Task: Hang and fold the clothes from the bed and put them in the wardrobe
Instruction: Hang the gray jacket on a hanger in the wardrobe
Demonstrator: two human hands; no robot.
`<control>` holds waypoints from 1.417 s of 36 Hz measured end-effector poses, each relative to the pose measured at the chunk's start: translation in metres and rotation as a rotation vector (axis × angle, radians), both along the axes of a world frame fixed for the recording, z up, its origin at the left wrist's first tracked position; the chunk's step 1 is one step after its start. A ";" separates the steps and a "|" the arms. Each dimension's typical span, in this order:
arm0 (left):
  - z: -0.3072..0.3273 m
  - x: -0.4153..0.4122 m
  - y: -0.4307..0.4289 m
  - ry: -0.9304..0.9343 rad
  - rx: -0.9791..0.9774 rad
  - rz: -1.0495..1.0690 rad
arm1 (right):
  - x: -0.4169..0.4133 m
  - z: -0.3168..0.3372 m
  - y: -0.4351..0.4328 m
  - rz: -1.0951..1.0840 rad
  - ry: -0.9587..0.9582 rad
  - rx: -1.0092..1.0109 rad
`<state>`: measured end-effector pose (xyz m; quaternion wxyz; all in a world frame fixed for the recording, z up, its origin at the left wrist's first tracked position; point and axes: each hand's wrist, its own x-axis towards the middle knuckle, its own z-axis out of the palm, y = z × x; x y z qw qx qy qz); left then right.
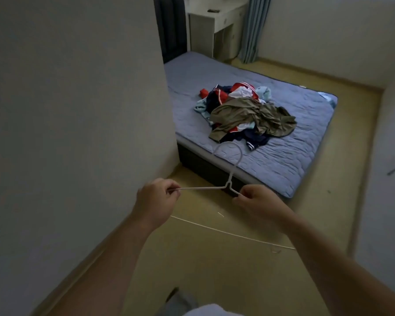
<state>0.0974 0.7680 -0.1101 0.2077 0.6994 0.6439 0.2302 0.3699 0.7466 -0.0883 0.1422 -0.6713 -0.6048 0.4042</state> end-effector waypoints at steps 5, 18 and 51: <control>-0.018 0.014 0.097 -0.033 -0.017 -0.105 | 0.010 -0.019 0.077 0.011 -0.064 -0.006; -0.028 0.094 0.355 0.063 -0.019 -0.500 | 0.027 -0.031 0.260 -0.232 0.059 0.066; -0.318 0.356 0.878 0.452 -0.668 -0.623 | 0.186 -0.249 0.666 -0.974 0.318 -0.141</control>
